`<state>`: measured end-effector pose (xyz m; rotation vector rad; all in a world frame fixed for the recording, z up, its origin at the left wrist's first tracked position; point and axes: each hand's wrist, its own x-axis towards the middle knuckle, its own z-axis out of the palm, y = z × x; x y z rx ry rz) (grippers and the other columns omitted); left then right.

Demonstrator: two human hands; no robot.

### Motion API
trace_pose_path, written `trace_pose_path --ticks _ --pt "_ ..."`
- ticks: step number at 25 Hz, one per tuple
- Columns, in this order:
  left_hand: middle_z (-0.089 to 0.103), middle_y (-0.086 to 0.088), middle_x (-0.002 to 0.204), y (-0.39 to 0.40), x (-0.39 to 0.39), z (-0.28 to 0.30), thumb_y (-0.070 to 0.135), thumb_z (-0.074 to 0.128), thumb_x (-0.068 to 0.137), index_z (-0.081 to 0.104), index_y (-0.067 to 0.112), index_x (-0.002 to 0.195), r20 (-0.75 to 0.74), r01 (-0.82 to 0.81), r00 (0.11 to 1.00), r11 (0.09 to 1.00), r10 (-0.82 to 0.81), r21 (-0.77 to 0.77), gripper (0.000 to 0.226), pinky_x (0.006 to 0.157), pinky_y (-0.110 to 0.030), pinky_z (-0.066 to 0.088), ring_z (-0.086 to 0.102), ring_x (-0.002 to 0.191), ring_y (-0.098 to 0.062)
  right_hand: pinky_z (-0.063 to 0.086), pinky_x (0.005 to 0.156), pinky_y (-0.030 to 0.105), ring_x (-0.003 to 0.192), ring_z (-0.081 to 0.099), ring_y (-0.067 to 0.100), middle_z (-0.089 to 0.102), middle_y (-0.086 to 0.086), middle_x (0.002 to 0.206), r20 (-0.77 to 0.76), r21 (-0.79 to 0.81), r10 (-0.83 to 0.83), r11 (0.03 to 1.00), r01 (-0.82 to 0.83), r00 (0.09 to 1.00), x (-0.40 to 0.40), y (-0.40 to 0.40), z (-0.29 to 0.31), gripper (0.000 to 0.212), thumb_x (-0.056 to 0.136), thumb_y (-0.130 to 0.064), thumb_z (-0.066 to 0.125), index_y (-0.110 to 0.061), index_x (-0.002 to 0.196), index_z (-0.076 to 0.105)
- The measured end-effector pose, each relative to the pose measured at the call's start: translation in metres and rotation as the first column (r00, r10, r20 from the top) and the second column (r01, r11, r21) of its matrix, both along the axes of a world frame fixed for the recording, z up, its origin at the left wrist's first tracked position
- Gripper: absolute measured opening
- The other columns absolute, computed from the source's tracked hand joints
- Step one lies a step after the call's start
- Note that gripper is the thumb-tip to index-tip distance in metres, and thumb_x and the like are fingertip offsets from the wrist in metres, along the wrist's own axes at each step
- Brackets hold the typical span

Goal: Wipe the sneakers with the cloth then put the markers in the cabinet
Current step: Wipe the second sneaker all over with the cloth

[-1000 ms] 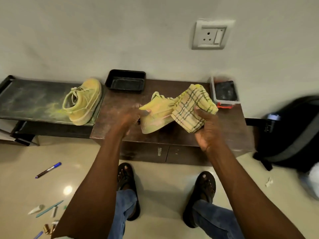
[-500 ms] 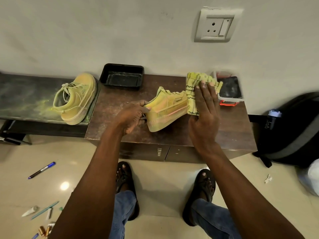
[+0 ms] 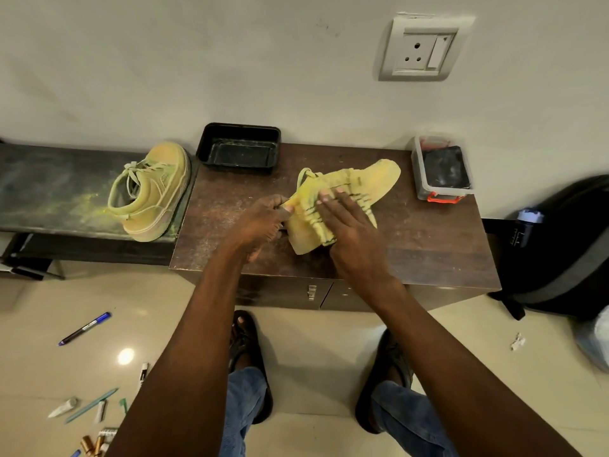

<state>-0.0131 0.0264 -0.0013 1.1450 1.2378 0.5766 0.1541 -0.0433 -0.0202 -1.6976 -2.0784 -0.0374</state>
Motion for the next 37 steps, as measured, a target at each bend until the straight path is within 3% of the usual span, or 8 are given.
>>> trace_pose_path --ticks 3,8,12,17,21,26,30,37 --pt "0.063 -0.004 0.099 -0.001 0.000 0.001 0.016 0.047 0.100 0.063 0.017 0.093 -0.052 0.033 0.998 0.999 -0.032 0.013 0.018 0.098 -0.049 0.045 0.054 0.095 -0.019 0.041 0.105 0.051 0.140 0.031 0.032 0.048 0.010 0.143 -0.157 -0.040 -0.252 0.968 0.249 0.955 0.013 0.004 0.002 0.073 0.063 0.008 0.041 -0.004 0.135 0.050" --pt "0.068 -0.005 0.095 -0.003 0.000 0.005 0.006 0.046 0.098 0.065 0.012 0.098 0.002 0.011 1.000 0.999 -0.012 0.045 0.020 0.080 -0.031 0.051 0.061 0.087 -0.015 0.037 0.110 0.044 0.137 0.037 0.030 0.051 0.008 0.140 0.012 0.013 0.104 0.994 -0.105 0.994 -0.015 -0.004 -0.003 0.061 0.074 -0.003 0.034 -0.006 0.131 0.055" --pt "0.063 -0.003 0.094 -0.001 -0.002 0.002 0.014 0.047 0.099 0.064 0.018 0.087 -0.104 0.033 0.994 0.995 -0.023 0.098 0.021 0.079 -0.035 0.045 0.053 0.087 -0.017 0.042 0.105 0.049 0.140 0.030 0.030 0.047 0.009 0.143 -0.216 -0.056 -0.300 0.954 0.295 0.929 0.021 0.008 -0.001 0.075 0.062 0.008 0.041 -0.004 0.135 0.050" --pt "0.066 -0.007 0.089 0.001 0.000 0.003 0.003 0.048 0.095 0.065 0.013 0.086 -0.057 -0.014 0.998 0.998 0.018 0.060 0.021 0.077 -0.033 0.048 0.058 0.083 -0.018 0.041 0.106 0.045 0.134 0.041 0.030 0.055 0.008 0.135 0.013 0.034 0.146 0.989 -0.147 0.989 -0.012 -0.007 -0.005 0.061 0.070 0.000 0.035 -0.005 0.127 0.059" --pt "0.065 -0.008 0.095 0.002 0.000 0.004 0.012 0.050 0.096 0.066 0.012 0.089 -0.123 -0.011 0.992 0.997 0.020 0.074 0.018 0.077 -0.037 0.046 0.054 0.085 -0.018 0.044 0.103 0.048 0.138 0.035 0.030 0.053 0.008 0.137 -0.221 -0.039 -0.275 0.961 0.273 0.936 0.025 0.002 -0.003 0.069 0.063 0.007 0.042 -0.004 0.130 0.056" --pt "0.066 -0.009 0.086 0.002 0.000 0.003 0.002 0.050 0.094 0.067 0.008 0.090 -0.046 -0.050 0.998 0.999 0.051 0.019 0.019 0.075 -0.032 0.050 0.057 0.077 -0.016 0.041 0.105 0.044 0.132 0.045 0.030 0.058 0.008 0.132 0.051 0.037 0.145 0.988 -0.147 0.988 -0.018 -0.015 -0.005 0.057 0.073 -0.004 0.037 -0.007 0.124 0.061" --pt "0.069 -0.010 0.102 0.004 -0.002 0.000 0.011 0.055 0.094 0.070 0.011 0.098 -0.104 -0.024 0.994 0.998 0.029 0.056 0.016 0.082 -0.039 0.048 0.057 0.090 -0.020 0.045 0.102 0.048 0.137 0.037 0.031 0.055 0.009 0.135 -0.182 -0.034 -0.250 0.968 0.248 0.951 0.024 0.000 -0.004 0.065 0.064 0.007 0.044 -0.003 0.127 0.058" --pt "0.069 -0.010 0.099 0.004 -0.002 -0.003 0.003 0.049 0.094 0.070 0.008 0.097 -0.040 -0.028 0.999 1.000 0.029 0.012 0.022 0.084 -0.033 0.051 0.060 0.090 -0.018 0.042 0.106 0.044 0.134 0.042 0.030 0.057 0.007 0.134 0.013 0.010 0.057 0.998 -0.058 0.998 -0.002 -0.006 -0.007 0.058 0.072 -0.001 0.040 -0.008 0.125 0.061"
